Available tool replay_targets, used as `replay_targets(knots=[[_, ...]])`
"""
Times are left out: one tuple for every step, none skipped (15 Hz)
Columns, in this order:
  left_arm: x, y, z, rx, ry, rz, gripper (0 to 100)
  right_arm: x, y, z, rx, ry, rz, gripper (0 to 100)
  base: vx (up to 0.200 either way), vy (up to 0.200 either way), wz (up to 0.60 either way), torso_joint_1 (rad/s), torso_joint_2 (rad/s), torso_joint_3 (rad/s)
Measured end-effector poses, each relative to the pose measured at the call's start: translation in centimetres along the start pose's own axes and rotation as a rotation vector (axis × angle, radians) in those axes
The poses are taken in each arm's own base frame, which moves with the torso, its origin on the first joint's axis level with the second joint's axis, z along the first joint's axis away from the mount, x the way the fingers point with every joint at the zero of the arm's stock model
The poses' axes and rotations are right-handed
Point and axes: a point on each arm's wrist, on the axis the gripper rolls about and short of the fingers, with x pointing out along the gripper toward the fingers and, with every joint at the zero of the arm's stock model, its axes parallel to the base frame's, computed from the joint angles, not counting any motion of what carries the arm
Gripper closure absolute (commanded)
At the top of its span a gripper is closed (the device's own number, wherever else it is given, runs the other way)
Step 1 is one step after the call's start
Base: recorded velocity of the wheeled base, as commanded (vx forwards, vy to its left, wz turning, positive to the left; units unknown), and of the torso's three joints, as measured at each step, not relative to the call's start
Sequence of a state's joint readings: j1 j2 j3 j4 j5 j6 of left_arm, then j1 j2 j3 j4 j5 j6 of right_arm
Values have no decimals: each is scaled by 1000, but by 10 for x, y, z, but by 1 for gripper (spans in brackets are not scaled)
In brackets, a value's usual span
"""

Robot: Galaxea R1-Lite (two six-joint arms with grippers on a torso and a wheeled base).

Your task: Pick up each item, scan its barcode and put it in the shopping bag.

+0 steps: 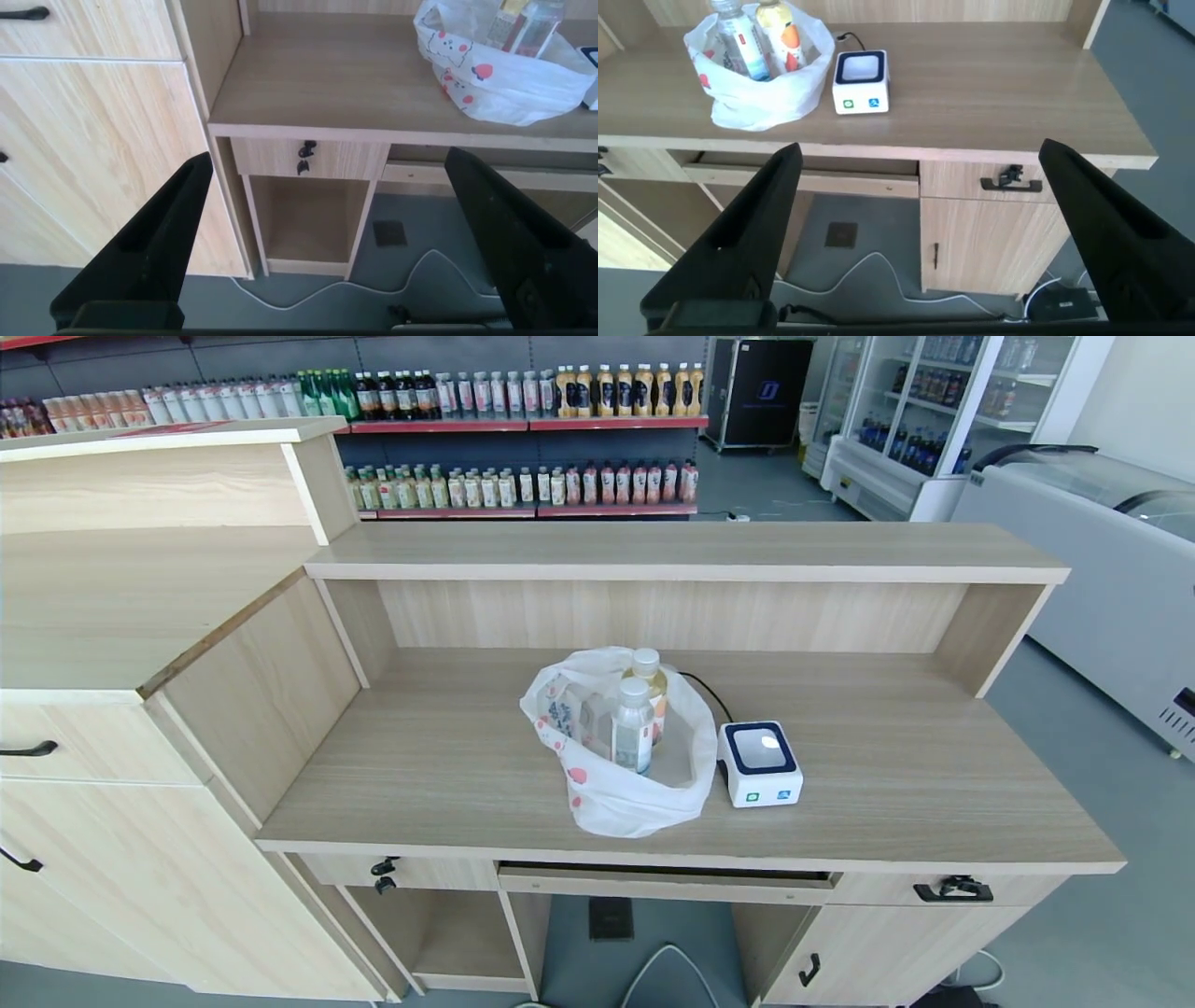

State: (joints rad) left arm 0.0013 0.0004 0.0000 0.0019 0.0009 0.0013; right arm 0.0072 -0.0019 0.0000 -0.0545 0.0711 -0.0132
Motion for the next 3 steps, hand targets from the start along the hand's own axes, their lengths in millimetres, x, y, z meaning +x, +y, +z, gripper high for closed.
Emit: replay_targets(knots=[[0, 0, 0, 0, 0, 0, 0, 0, 0, 0, 0, 0, 0, 0, 0, 0, 0, 0, 0, 0], [0, 0, 0, 0, 0, 0, 0, 0, 0, 0, 0, 0, -1, 0, 0, 0, 0, 0, 0, 0], [0, 0, 0, 0, 0, 0, 0, 0, 0, 0, 1, 0, -1, 0, 0, 0, 0, 0, 0, 0]])
